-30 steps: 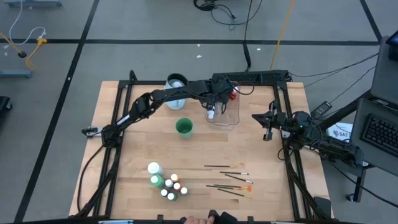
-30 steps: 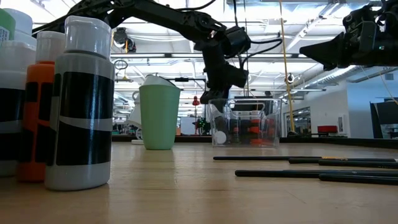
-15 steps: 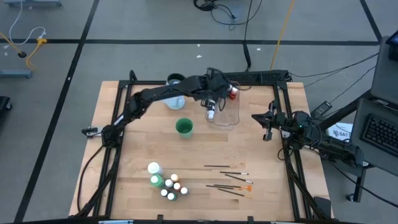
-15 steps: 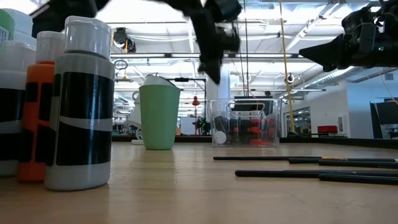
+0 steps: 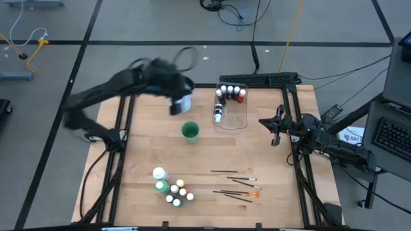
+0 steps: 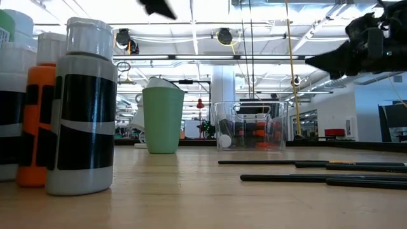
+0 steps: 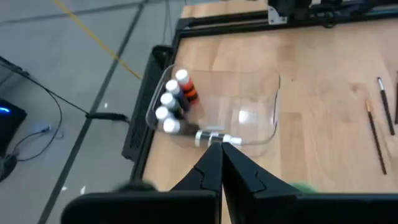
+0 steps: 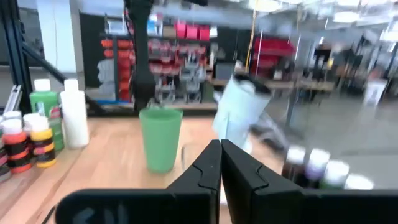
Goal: Pick & Place Paint Supplies
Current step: Put the brown paint bottle into the transparent bin
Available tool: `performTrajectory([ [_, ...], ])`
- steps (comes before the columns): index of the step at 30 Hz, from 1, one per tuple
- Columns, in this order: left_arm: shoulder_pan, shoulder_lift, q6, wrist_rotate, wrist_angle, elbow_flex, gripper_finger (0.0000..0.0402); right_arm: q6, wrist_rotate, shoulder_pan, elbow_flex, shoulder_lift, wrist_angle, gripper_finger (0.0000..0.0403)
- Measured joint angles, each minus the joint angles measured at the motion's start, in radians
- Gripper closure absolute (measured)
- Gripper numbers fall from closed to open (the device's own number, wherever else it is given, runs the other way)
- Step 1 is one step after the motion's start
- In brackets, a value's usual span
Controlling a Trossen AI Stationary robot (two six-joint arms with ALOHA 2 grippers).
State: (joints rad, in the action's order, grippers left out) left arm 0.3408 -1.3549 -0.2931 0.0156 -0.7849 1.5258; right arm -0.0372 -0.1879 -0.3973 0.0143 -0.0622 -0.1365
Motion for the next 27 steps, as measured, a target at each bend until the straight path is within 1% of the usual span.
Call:
performTrajectory([
  [4, 0.033, 0.332, 0.029, 0.010, 0.363, -0.544, 0.0396, 0.052, 0.009, 0.000, 0.000, -0.045, 0.035, 0.0399],
  [6, 0.043, 0.462, 0.093, 0.013, 0.562, -0.783, 0.0399, 0.076, 0.054, 0.000, 0.000, -0.085, -0.016, 0.0399],
  [8, 0.038, 0.558, 0.143, 0.009, 0.753, -0.963, 0.0400, 0.084, 0.106, 0.000, 0.018, -0.135, -0.089, 0.0400],
  [10, 0.018, 0.620, 0.146, 0.010, 0.918, -1.099, 0.0400, 0.068, 0.132, 0.000, 0.067, -0.207, -0.101, 0.0402],
  [12, 0.004, 0.660, 0.139, 0.013, 1.021, -1.190, 0.0400, 0.062, 0.140, 0.000, 0.136, -0.315, -0.066, 0.0402],
  [14, -0.006, 0.696, 0.121, 0.007, 1.085, -1.242, 0.0401, 0.055, 0.137, 0.000, 0.245, -0.446, -0.106, 0.0402],
  [16, -0.018, 0.724, 0.098, 0.006, 1.127, -1.273, 0.0400, 0.051, 0.138, -0.003, 0.352, -0.610, -0.114, 0.0402],
  [18, -0.026, 0.739, 0.085, -0.017, 1.145, -1.302, 0.0399, 0.049, 0.132, -0.007, 0.466, -0.798, -0.068, 0.0402],
  [20, -0.032, 0.748, 0.066, -0.018, 1.186, -1.326, 0.0400, 0.020, 0.132, -0.007, 0.619, -0.973, -0.003, 0.0402],
  [22, -0.036, 0.750, 0.059, -0.016, 1.210, -1.345, 0.0401, -0.020, 0.148, -0.007, 0.785, -1.122, 0.100, 0.0399],
  [25, -0.048, 0.748, 0.067, -0.016, 1.209, -1.378, 0.0397, -0.072, 0.234, -0.006, 1.005, -1.324, 0.320, 0.0381],
  [27, -0.050, 0.746, 0.055, -0.016, 1.203, -1.403, 0.0392, -0.121, 0.284, -0.005, 1.149, -1.436, 0.429, 0.0361],
])
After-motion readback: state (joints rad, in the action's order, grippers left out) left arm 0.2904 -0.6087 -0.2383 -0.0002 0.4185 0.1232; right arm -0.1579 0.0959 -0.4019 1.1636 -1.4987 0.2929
